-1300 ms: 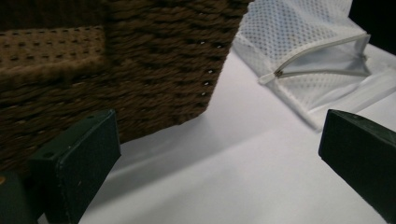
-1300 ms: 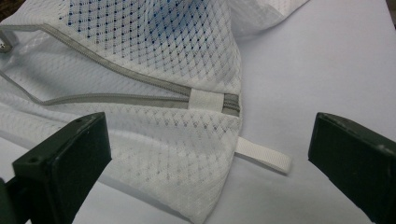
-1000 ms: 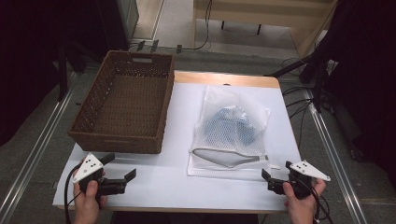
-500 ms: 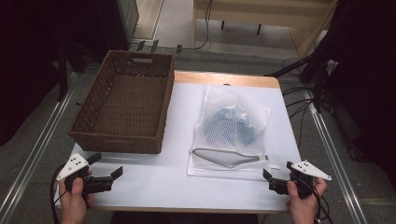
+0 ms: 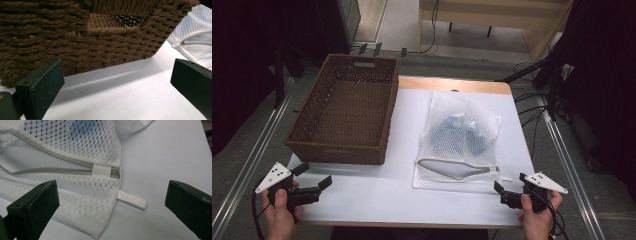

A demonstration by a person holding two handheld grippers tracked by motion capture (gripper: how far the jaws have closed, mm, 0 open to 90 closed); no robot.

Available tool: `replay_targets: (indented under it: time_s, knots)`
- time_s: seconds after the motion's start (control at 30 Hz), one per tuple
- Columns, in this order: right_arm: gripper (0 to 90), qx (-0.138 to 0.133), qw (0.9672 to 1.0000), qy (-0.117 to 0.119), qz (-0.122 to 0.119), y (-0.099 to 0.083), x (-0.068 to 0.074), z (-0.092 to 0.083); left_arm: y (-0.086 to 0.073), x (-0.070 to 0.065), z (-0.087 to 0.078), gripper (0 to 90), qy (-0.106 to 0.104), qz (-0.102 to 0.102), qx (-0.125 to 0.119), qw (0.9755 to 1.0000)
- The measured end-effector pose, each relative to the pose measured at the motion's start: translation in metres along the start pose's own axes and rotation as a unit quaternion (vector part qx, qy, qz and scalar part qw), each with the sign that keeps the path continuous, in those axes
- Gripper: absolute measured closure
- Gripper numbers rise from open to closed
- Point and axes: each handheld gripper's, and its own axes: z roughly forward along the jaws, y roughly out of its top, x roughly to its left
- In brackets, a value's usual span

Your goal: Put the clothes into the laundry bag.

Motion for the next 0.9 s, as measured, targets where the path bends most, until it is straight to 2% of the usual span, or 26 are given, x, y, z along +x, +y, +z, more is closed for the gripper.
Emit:
replay_targets:
  time_s: [0.3, 0.9]
  knots:
    - [0.0, 0.0, 1.0, 0.001, -0.001, -0.0004, -0.0017, 0.0005, 0.0005, 0.0029, -0.0026, 0.0, 0.009, 0.007, 0.003, 0.9999]
    - [0.0, -0.005, 1.0, 0.0, 0.006, -0.0007, -0.0052, -0.0018, 0.0004, 0.0056, -0.0023, 0.0, 0.006, 0.006, 0.003, 1.0]
